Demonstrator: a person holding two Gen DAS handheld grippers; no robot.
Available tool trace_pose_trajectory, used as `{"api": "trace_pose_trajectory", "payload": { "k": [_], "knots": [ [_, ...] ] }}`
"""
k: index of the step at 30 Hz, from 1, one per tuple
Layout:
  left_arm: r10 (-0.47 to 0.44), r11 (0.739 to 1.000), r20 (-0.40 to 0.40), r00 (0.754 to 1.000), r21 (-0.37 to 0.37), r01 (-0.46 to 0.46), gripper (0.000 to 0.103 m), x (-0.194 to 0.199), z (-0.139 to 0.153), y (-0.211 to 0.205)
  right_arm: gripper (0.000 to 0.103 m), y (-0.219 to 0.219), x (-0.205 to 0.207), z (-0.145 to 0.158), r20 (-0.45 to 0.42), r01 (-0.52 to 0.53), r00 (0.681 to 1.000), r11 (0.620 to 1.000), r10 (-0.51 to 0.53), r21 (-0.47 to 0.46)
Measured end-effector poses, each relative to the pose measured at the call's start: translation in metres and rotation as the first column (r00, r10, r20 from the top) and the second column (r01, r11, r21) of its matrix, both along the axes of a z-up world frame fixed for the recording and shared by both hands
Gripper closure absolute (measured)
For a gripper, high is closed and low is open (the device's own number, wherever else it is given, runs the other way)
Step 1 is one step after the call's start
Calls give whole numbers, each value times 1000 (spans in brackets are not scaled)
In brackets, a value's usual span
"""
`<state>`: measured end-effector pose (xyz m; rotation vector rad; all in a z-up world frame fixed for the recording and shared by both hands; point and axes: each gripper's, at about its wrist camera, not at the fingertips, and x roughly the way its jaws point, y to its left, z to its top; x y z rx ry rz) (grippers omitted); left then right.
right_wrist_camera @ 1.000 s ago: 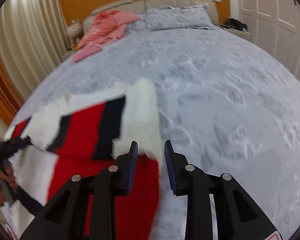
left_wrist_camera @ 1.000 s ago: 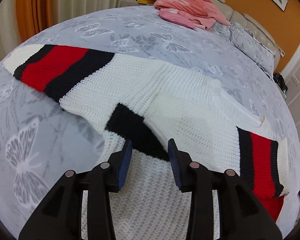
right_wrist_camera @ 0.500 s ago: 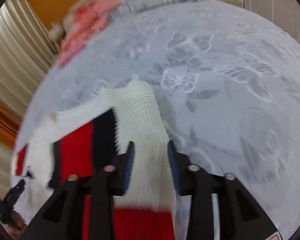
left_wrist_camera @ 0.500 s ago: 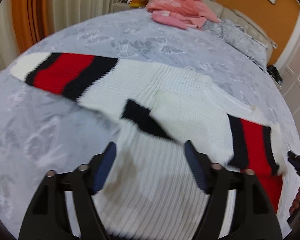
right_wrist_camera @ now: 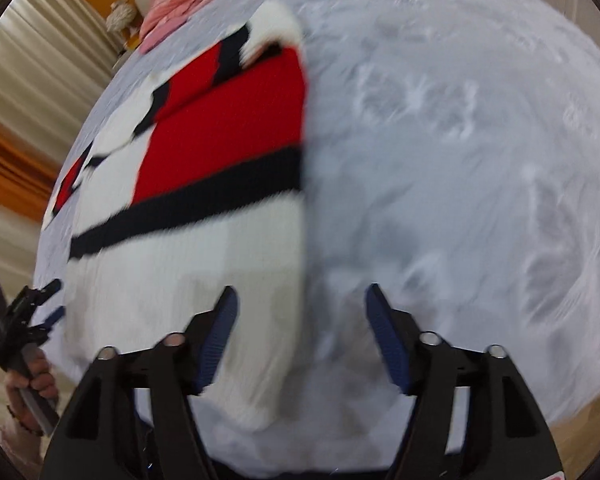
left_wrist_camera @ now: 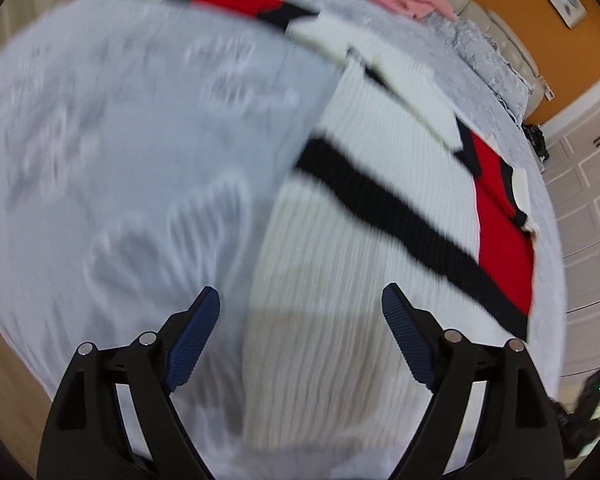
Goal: Fold small clothes
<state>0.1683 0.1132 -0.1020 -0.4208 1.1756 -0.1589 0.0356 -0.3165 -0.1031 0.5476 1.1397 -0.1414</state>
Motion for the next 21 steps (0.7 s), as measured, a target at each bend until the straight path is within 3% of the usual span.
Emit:
{"api": "trace_pose_trajectory", "payload": {
  "k": [3,4,5,6,8,9,11,16,18,21],
  "knots": [
    [2,1000,26,1000,-7,-2,22,-14,-3,-3,26,18,-1,-16,-18,-18,1000,1000,17,-22],
    [-12,1000,27,1000,7,11,24,-14,-3,-6,32,23,-2,-17,-7,-21,1000,998,21,-51],
    [-19,1000,29,999,18,19,51,-14,-4,-8,48,26,-1,-15,7,-29,1000,998,30,-61],
    [-23,999,8,1000,23,23,80,-13,-6,-9,96,25,1,-16,5,-32,999,999,32,-19],
    [-4,1000,-30,1000,-17,3,90,-11,-6,-4,96,15,-6,-9,15,20,1000,999,-20,35],
    [18,997,-50,999,-69,-21,91,-12,-3,1,96,13,-8,3,32,20,999,1000,-21,15],
    [12,996,-45,999,-86,-16,92,-17,5,3,97,11,-17,22,52,2,999,999,0,-33],
    [-116,988,-13,993,-103,114,92,-41,29,-10,97,7,-51,61,51,-50,997,983,60,-179],
    [-147,985,-31,989,-91,144,92,-50,25,-14,97,4,-60,58,20,-63,997,977,69,-204],
    [-167,984,-78,983,-73,162,91,-58,7,-18,97,7,-61,30,-56,-87,995,977,78,-196]
  ]
}}
